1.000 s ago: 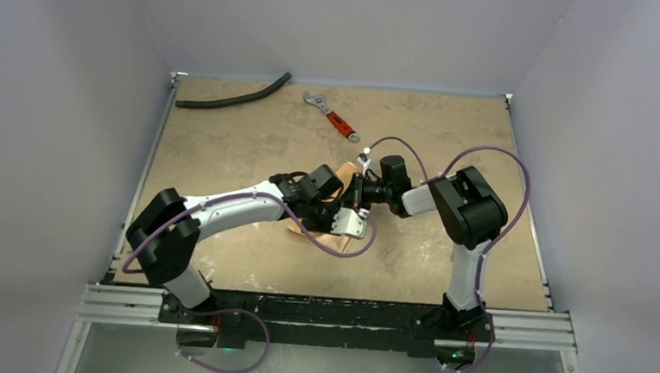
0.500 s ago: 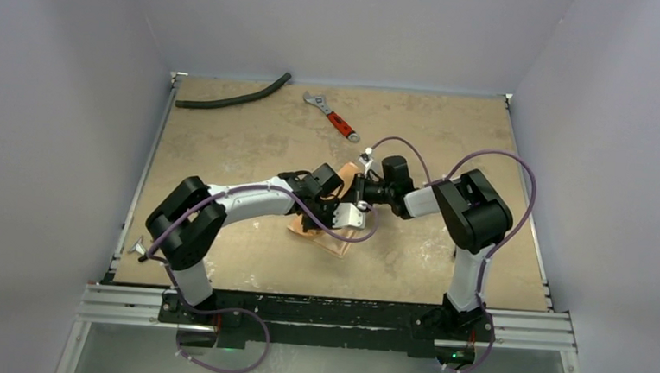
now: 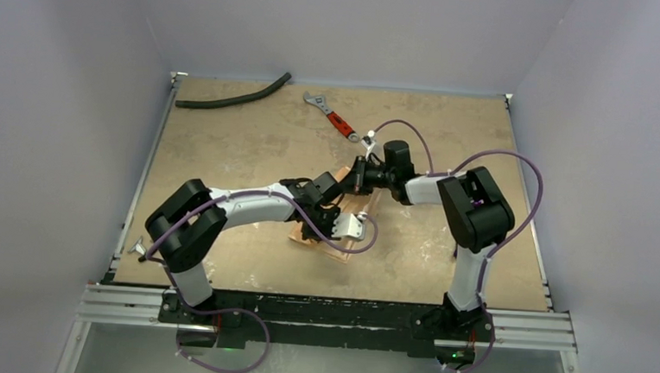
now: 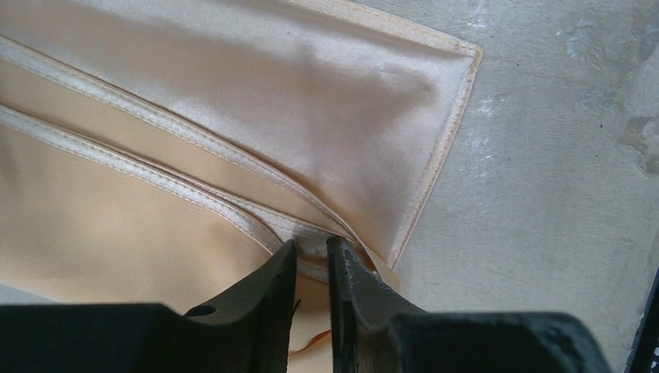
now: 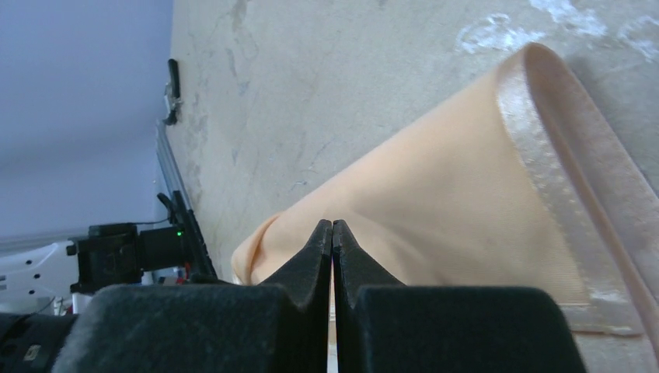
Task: Fold the napkin into a case and place the utensils inside
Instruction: Smooth out the 2/3-rectangle-folded napkin at the center of the board.
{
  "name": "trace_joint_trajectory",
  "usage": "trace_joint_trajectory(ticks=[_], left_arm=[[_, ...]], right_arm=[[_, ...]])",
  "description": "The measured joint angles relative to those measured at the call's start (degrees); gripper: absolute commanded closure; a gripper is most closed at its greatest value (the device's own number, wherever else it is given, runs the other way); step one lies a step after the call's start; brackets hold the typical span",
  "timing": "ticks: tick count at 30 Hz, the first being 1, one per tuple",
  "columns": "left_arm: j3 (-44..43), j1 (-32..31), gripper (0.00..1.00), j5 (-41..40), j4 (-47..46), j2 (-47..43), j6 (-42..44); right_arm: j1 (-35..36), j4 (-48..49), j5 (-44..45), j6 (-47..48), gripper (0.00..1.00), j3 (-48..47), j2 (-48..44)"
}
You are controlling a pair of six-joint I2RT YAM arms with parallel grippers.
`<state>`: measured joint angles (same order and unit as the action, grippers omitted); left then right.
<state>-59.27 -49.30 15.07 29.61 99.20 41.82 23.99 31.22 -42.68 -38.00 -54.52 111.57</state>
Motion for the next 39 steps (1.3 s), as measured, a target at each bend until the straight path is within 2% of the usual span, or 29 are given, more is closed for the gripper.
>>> trace_joint_trajectory(ticks=[4,6,13,22,33,39], left_arm=[[0.6,-0.2,0.92,0.7,0.3,-0.5,1.4],[1.1,-0.3,0.93,1.1,0.9,-0.9,2.4],[2.8,-0.3,0.93,0.6,1.7,-2.1,5.5],[3.5,-1.2,0.94,-1.6,1.1,-2.6,8.2],[5.7,-1.4,0.94,-11.4,1.4,-4.6,16.0],[6.3,-0.5,0.96,-18.2,1.0,-4.4,17.6]], right_arm=[[-0.5,-1.4,1.7,0.6,1.0,0.0,1.5],[-0.9,-2.1,2.7,0.9,1.0,0.0,2.4],[-2.3,-2.7,4.1,1.0,1.0,0.5,2.6],[-2.8,-7.5,7.0,4.9,1.0,0.1,-2.9],[-3.4,-9.2,12.3,6.1,1.0,2.2,-2.3],[-3.3,-6.8,16.5,4.0,1.0,11.9,-9.7]])
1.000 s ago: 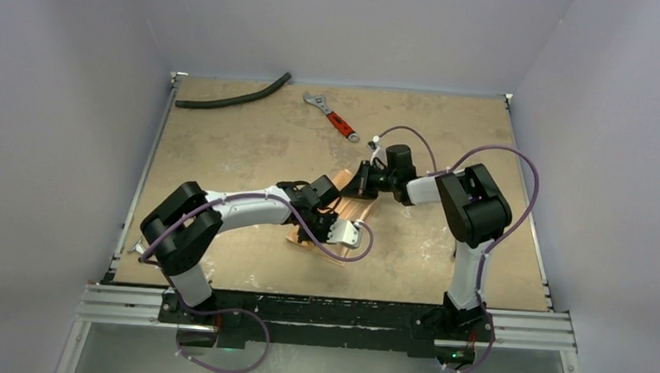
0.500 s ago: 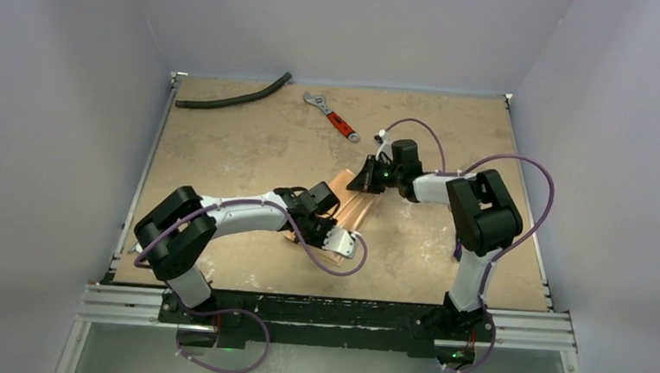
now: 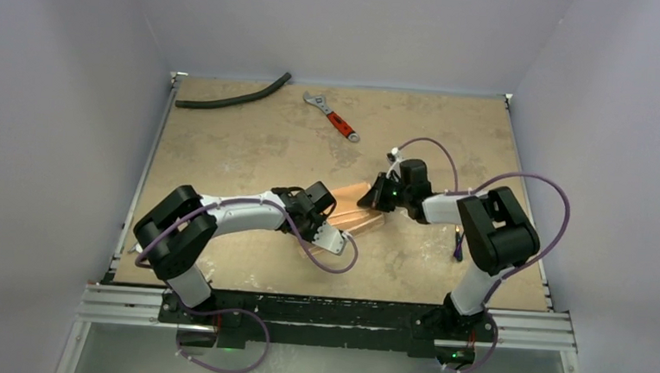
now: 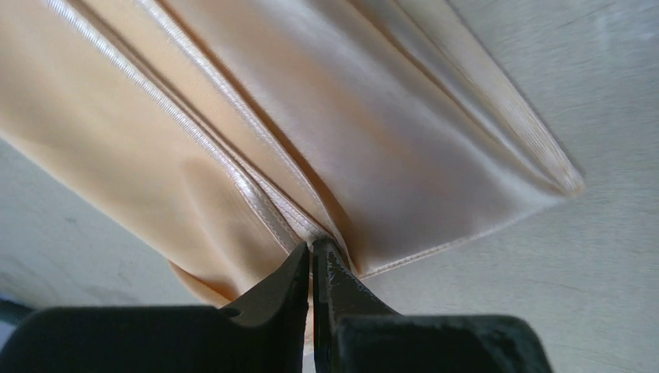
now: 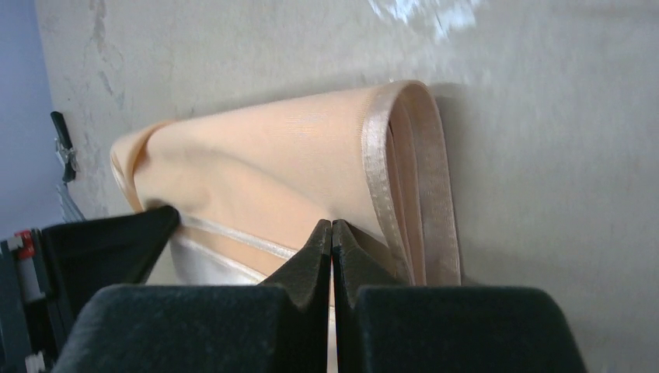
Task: Fold the napkin into a case and place the utensils inside
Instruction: Smooth out the 2/3-rectangle-folded napkin at the center of the board.
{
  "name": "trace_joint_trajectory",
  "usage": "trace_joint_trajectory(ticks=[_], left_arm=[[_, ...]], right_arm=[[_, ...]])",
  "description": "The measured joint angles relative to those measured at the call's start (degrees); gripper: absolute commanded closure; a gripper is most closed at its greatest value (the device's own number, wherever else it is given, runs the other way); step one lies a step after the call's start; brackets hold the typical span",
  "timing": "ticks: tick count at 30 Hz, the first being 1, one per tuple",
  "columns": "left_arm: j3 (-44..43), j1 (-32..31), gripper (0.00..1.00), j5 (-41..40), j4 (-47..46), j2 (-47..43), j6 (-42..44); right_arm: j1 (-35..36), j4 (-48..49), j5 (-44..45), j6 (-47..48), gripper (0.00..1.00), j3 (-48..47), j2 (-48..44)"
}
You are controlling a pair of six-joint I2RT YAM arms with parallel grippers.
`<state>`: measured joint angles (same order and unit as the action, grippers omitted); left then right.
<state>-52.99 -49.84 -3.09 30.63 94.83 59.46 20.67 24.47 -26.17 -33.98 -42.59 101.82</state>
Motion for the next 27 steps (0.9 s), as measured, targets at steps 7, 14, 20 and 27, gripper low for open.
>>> trace_joint_trajectory(ticks=[7,14,20,27], left_arm=[[3.2,0.8,0.97,-9.8,-8.1,0.5,3.9],[1.7,1.8,0.85,-12.2,-8.7,1.7,4.7],[-0.4,1.8,0.7,-10.8,-4.7,-2.1,4.0],[-4.1,1.7,0.24,-8.2,-1.9,-13.5,-0.5]], right_arm=[[0.9,2.0,3.7,-4.3,1.0,11.9,-10.5],[1.5,-3.0,4.7,-5.6,0.98,14.8,-18.3],[1.5,-8.4,4.0,-3.8,0.97,8.8,-20.9],[1.8,-6.9,-0.9,-2.9,0.99,-2.3,-12.1]])
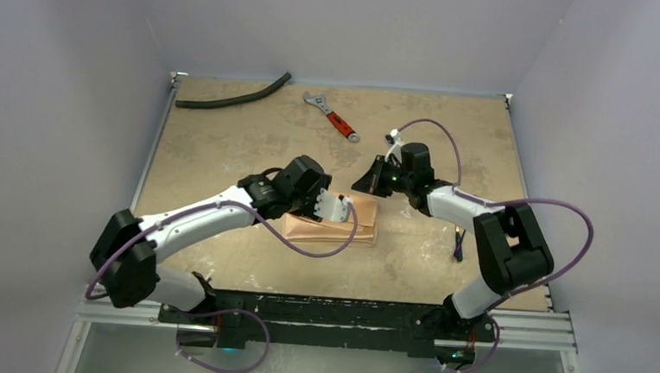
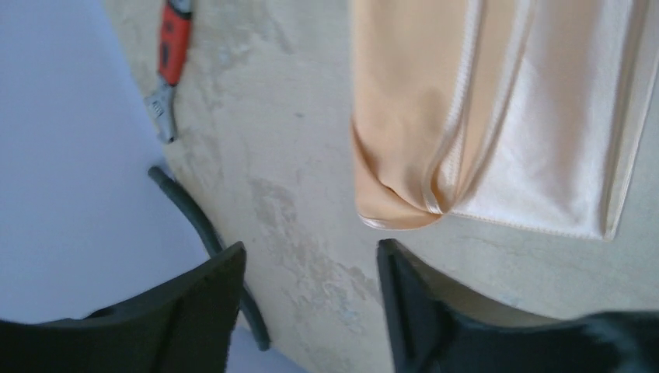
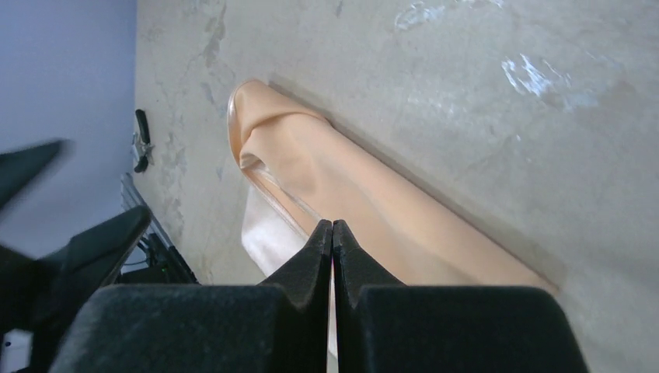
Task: Fold the napkin into a case and place the utensils inside
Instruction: Smooth out the 2/3-rectangle-folded napkin at the center of the board.
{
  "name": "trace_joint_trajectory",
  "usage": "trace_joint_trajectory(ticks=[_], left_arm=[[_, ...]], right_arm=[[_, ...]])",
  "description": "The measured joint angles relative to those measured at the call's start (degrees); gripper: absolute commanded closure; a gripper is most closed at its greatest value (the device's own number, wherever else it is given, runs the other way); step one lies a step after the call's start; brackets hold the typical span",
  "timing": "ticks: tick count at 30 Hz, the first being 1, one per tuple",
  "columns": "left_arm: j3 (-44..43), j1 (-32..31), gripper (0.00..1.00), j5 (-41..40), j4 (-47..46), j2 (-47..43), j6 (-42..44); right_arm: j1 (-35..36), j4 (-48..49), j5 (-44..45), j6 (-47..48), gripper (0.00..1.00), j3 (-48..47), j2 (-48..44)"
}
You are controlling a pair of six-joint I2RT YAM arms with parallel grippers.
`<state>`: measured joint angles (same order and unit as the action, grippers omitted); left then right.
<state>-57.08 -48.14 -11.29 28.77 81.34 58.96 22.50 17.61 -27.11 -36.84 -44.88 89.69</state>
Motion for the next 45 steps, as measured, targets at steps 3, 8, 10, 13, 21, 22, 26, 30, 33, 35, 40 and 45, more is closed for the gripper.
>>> trace_joint_trajectory(ticks=[3,8,10,13,21,22,26,30,33,35,40,45], left_arm=[[-1.5,0.0,0.13,0.5,-2.2,-4.3,-3.3],[-2.6,1.5,0.23,2.0,-6.1,-5.4,-15.1],[-4.9,3.5,0.33,4.3,-4.8,-1.7,-19.9],[-9.2,7.6,0.43,8.2,-3.7,6.9,-27.1],[-8.5,12.1,0.71,12.2,-3.1,15.0,-34.6],[-8.2,12.1,0.72,12.1,-3.3,15.0,-34.7],[-5.7,12.0,0.75,11.9,-5.2,15.1,-34.5],[-2.3,12.0,0.75,10.2,-7.1,15.2,-33.6],[0.2,12.0,0.77,7.8,-8.6,15.4,-32.3],[0.8,12.0,0.8,6.7,-8.7,15.8,-31.9],[0.9,12.0,0.82,5.8,-9.3,16.8,-30.6],[1.3,12.0,0.81,5.6,-10.1,16.8,-29.2]], right_arm=[[0.5,1.4,-2.7,0.0,1.0,-3.3,5.1],[0.9,3.3,-7.1,-0.3,1.0,-3.8,11.0],[0.9,3.5,-8.5,-0.3,1.0,-3.8,12.1],[0.9,5.0,-10.2,-0.7,1.0,-3.4,12.9],[0.8,10.1,-12.3,-1.4,1.0,-1.5,16.7],[0.7,10.4,-12.5,-1.6,1.0,-1.0,17.2],[0.2,11.6,-13.4,-1.8,1.0,0.5,18.7],[-0.1,13.2,-14.2,-1.9,1.0,1.1,18.8],[-0.1,14.1,-14.6,-2.0,1.0,1.8,18.8],[-0.1,14.3,-14.9,-2.0,1.0,2.2,18.6],[-0.4,13.2,-16.2,-2.0,1.0,2.7,17.4],[-0.6,10.7,-17.6,-1.8,1.0,1.2,14.4]])
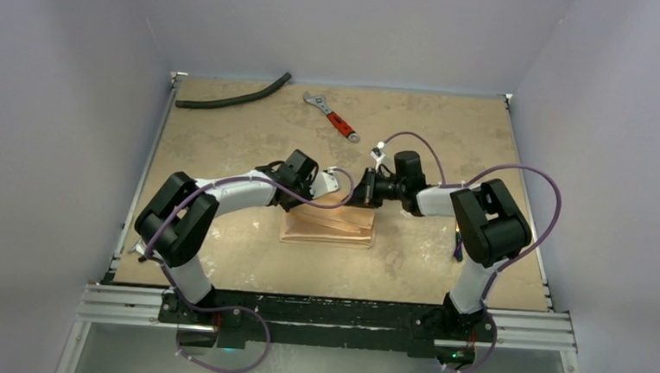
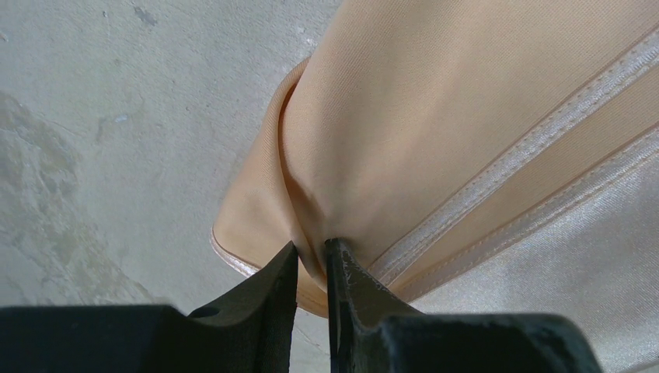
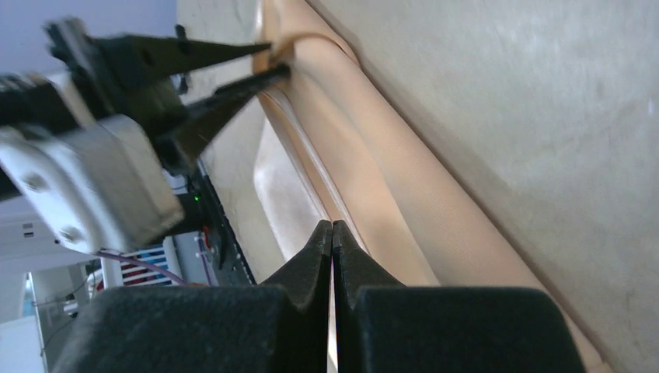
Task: Fold the napkin into a case and place the utensils inside
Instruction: Smooth out the 2/3-rectangle-folded napkin at the center of the board.
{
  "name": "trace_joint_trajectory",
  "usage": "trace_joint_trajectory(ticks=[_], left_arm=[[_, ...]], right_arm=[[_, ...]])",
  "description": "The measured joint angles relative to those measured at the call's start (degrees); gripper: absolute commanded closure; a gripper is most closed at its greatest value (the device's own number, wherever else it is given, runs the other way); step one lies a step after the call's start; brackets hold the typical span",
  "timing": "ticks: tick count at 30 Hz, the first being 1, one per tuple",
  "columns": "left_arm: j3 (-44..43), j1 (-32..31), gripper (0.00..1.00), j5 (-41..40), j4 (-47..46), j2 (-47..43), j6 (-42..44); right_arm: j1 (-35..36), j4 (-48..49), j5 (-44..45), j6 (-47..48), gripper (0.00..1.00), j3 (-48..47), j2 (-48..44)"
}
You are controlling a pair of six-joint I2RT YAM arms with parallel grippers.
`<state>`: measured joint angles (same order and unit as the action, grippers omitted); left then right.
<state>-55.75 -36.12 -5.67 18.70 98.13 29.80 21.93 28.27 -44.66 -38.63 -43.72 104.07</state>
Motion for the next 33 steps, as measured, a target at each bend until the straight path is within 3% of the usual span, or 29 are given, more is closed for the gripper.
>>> trace_joint_trajectory(ticks=[10,18,22,27,29,33], left_arm=[[0.2,0.0,0.76,-0.7,-0.8,0.0,2.5],[-6.4,0.0,0.5,4.7,7.4,-3.7,-0.1],[-7.0,0.0,0.47,7.2,8.0,-12.5,1.0],[-7.5,0.0,0.43,10.1,10.4,-20.9,10.7],[-4.7,0.0,0.35,10.9,10.7,-24.4,17.4],[6.3,0.0,0.34,12.9,12.0,-33.1,33.4]], right_arm=[[-0.3,1.3,0.8,0.3,1.0,-3.2,6.0],[-0.4,1.3,2.6,0.1,0.99,-1.6,3.9],[-0.4,0.1,3.7,0.5,0.98,-1.6,-0.6],[0.2,0.4,4.0,0.3,0.97,-1.7,-4.0],[1.2,0.7,4.2,0.2,0.98,-2.0,-3.4],[3.8,1.3,4.4,-0.3,0.99,-5.0,0.9]])
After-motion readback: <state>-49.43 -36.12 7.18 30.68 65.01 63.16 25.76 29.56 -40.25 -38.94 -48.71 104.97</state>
